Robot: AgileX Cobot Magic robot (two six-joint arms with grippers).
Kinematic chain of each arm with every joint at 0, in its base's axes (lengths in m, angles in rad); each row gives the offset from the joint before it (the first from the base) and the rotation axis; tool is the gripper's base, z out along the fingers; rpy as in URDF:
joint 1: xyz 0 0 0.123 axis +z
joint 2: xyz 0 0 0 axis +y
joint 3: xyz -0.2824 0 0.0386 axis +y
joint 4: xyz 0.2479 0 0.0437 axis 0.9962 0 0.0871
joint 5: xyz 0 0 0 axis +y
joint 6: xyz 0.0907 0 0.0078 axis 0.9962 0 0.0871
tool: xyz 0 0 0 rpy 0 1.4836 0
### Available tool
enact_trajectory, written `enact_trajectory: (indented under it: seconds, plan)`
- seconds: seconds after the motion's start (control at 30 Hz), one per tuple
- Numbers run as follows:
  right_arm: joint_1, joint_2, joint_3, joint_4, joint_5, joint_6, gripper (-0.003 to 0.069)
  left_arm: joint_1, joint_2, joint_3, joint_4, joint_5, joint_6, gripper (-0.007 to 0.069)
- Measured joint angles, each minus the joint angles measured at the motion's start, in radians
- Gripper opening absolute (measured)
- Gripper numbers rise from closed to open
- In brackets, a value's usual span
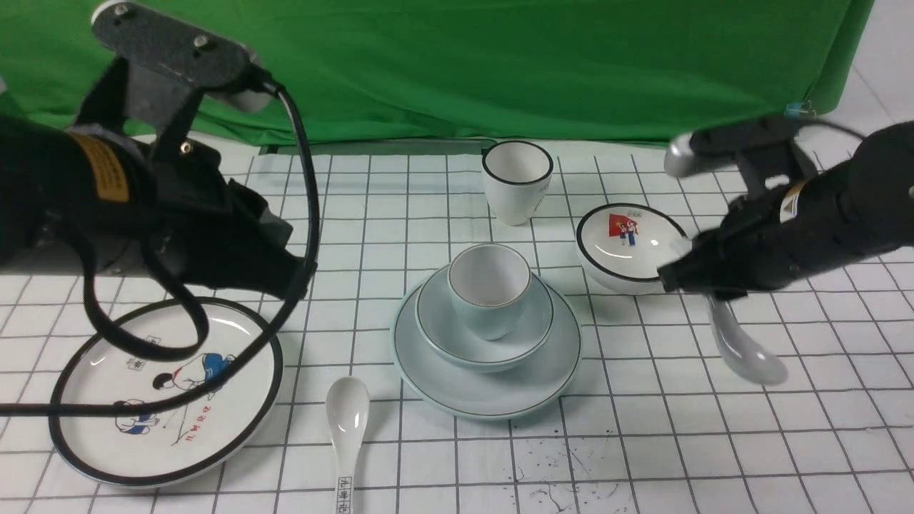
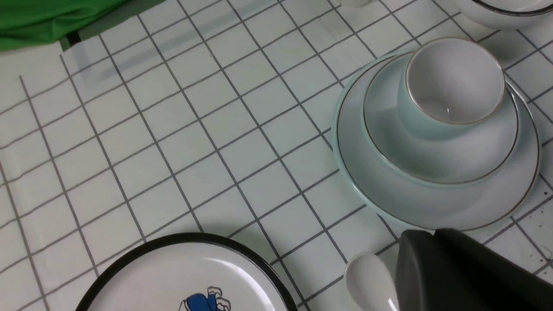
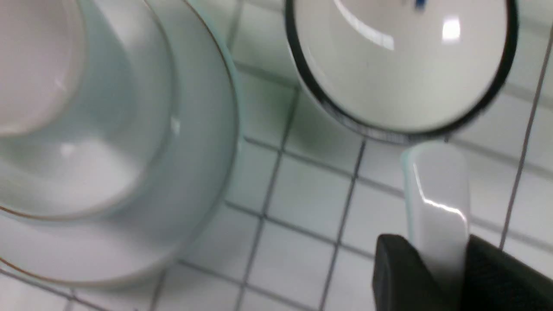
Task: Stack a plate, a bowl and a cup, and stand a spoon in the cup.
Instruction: Use the right arm to put the blue soup spoon into the blue teacup in the middle
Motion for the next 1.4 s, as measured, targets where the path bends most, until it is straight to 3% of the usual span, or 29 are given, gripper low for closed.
enact_trajectory:
  seconds: [0.2, 0.37, 0.67, 0.87, 1.4]
  plan:
    - [0.118, -0.017, -0.068, 0.0, -0.183, -0.045, 0.0169, 0.0, 0.0, 0.0, 0.0, -0.056, 0.0, -0.0034]
    - [0.233, 0.069, -0.087, 0.0, -0.463, -0.051, 0.0169, 0.0, -0.048, 0.016, 0.0, -0.126, -0.001, -0.0034]
    - [0.308, 0.216, -0.09, -0.001, -0.777, -0.055, 0.0169, 0.0, -0.281, 0.236, -0.003, -0.315, -0.001, -0.0034]
    - [0.309, 0.289, -0.09, -0.002, -0.788, -0.079, 0.0169, 0.0, -0.345, 0.333, -0.023, -0.374, -0.001, -0.0034]
    - [0.309, 0.397, -0.09, -0.003, -0.825, -0.084, 0.0169, 0.0, -0.349, 0.339, -0.026, -0.411, -0.001, -0.0034]
